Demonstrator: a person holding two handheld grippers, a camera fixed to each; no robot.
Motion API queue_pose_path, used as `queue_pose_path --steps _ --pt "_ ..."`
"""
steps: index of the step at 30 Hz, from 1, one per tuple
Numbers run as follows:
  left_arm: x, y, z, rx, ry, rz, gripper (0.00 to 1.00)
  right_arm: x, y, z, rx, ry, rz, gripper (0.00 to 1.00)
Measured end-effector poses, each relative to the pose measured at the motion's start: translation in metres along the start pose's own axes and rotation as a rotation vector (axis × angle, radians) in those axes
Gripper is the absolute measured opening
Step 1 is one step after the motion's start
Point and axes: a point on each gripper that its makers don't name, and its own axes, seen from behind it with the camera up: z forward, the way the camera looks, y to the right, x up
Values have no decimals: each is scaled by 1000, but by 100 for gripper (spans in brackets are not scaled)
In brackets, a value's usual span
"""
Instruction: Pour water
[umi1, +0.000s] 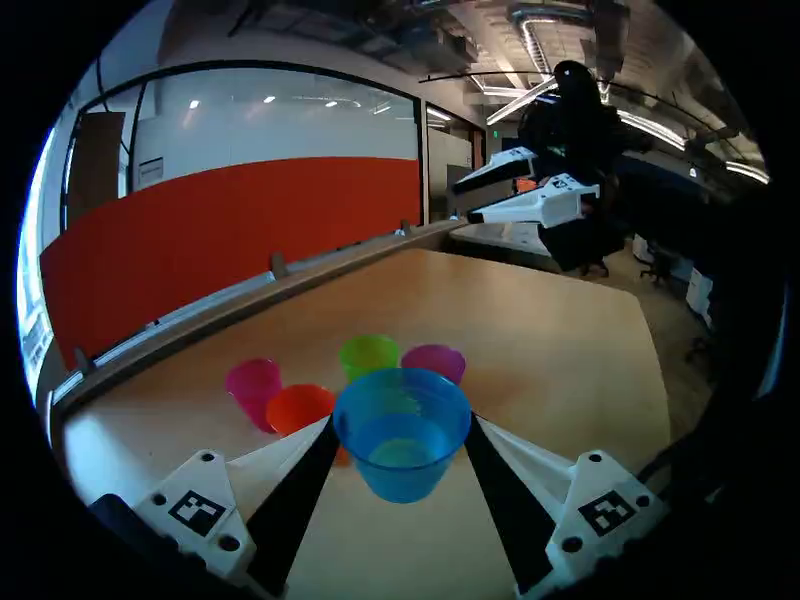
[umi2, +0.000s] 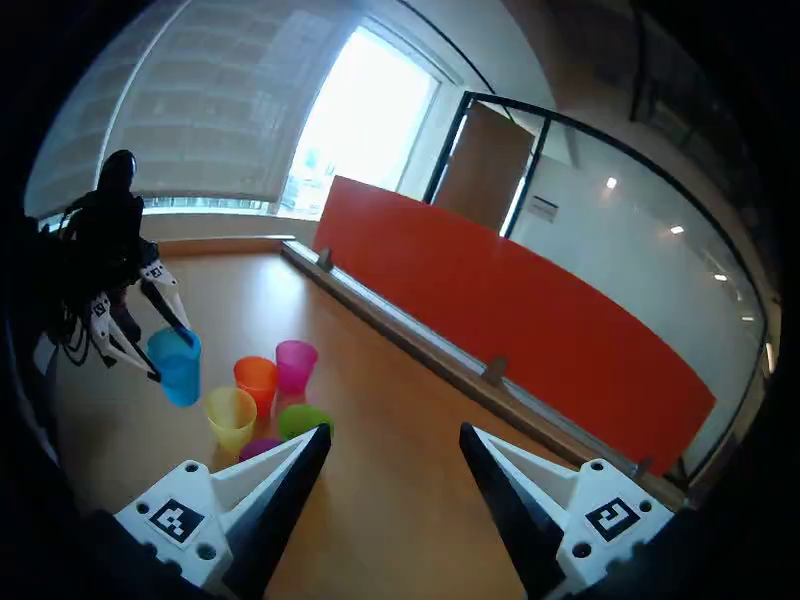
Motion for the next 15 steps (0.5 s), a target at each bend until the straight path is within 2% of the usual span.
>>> queue_pose_path --steps 8,15 --pt "41 -6 -19 24 90 12 86 6 2 2 -3 13 16 100" --pt "73 -12 -32 44 169 3 86 9 2 3 1 23 33 100"
